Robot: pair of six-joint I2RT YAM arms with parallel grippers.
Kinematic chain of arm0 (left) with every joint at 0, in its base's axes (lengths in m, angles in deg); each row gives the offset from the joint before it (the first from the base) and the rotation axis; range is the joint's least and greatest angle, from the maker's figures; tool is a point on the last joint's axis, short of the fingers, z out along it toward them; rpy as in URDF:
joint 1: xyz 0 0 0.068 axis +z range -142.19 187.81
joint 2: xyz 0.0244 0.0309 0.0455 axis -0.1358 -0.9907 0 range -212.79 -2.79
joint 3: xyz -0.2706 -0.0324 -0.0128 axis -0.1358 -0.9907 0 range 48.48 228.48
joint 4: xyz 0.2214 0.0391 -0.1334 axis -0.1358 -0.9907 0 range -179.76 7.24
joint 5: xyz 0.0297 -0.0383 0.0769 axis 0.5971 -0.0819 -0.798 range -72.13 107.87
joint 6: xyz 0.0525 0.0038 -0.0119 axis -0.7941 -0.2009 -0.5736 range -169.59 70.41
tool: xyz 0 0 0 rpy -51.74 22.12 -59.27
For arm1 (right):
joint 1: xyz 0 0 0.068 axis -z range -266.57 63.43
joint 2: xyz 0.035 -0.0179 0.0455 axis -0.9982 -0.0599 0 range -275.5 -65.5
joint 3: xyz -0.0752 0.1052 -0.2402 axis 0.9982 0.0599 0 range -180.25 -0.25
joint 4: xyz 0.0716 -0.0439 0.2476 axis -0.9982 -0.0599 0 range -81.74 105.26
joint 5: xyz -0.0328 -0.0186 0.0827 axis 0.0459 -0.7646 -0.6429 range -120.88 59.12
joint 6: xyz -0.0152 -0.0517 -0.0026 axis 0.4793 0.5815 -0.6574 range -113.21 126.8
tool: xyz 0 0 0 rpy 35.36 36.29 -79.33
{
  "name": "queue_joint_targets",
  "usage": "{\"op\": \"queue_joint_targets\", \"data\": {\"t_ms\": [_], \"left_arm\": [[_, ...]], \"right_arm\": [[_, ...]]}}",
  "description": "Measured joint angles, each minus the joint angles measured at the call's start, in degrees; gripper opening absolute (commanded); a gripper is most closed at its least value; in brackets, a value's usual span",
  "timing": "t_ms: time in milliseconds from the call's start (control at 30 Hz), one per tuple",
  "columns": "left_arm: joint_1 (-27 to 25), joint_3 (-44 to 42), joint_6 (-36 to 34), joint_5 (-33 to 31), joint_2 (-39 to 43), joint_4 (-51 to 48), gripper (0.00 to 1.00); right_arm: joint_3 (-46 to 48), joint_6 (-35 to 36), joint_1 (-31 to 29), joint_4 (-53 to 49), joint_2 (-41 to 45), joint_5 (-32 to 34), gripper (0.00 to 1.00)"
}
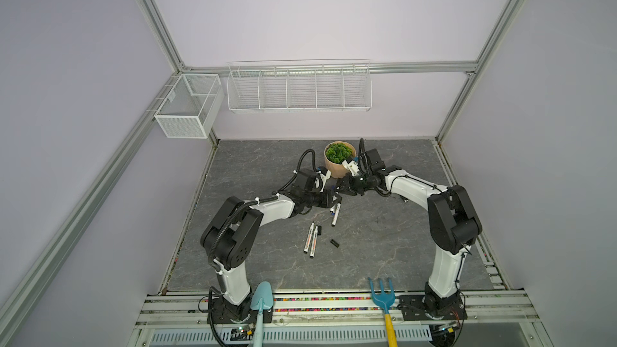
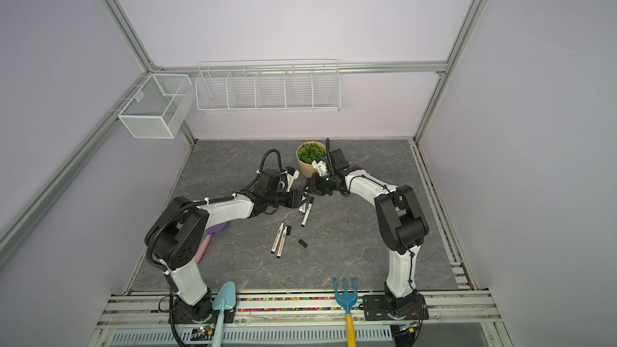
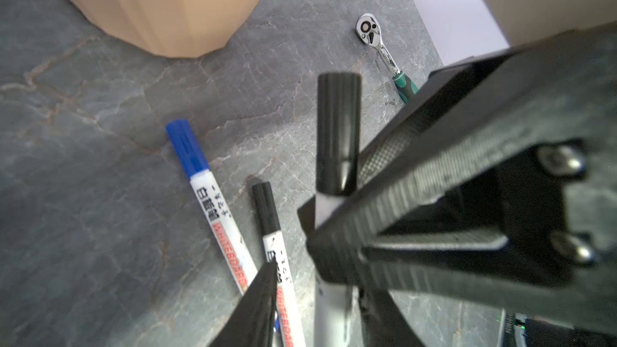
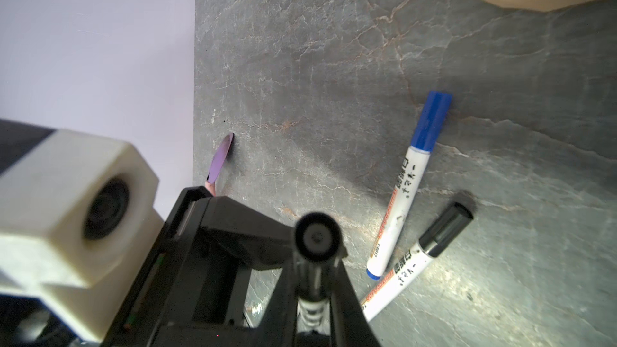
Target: Insert the pens into the pen caps
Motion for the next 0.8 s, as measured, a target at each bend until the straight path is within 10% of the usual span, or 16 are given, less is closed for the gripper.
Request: {"op": "queue_joint_targets", "data": {"t_ms": [333, 800], "left_arm": [[0.00, -7.65, -0.31, 0.98, 10.86, -0.22, 0.55], [-2.34, -18.71, 0.00, -15.45, 28.15, -20.81, 0.55]], "right_arm": [[1.95, 0.33, 1.70, -2.05, 0.33, 2.84, 0.13], [3.17, 2.03, 1.81, -8.26, -2.56, 5.79, 0.17]]}}
